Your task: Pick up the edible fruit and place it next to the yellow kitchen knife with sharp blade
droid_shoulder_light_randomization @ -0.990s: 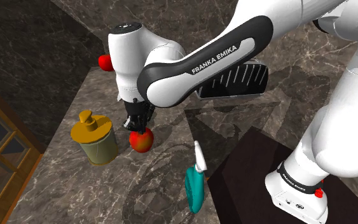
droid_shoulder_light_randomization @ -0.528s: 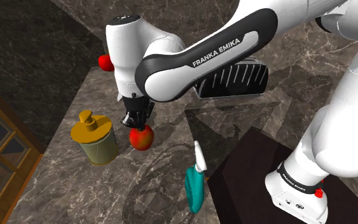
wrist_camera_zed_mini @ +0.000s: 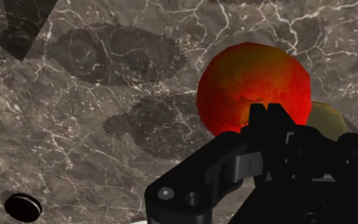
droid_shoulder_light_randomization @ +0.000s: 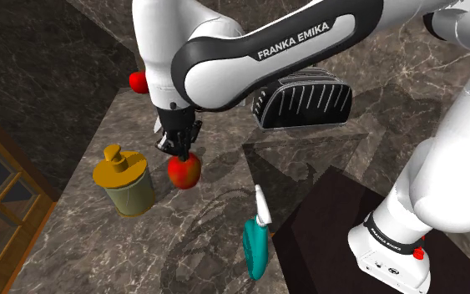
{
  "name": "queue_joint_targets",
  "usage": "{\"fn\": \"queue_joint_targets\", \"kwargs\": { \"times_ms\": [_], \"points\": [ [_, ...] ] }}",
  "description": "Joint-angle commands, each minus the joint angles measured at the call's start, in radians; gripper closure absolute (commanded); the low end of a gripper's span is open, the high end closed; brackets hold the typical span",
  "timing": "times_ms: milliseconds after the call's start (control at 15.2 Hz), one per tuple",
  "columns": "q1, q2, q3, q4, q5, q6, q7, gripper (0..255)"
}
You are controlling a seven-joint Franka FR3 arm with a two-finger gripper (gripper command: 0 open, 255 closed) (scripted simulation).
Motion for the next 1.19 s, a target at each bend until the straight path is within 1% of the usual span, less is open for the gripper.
{"fn": "queue_joint_targets", "kwargs": {
  "times_ms": [0,1122],
  "points": [
    [0.0,-0.007,0.001,0.021,0.005,-0.027,-0.004,255],
    [0.001,-0.03,0.004,0.224,0.025,-0.249,-0.03,255]
  ]
}}
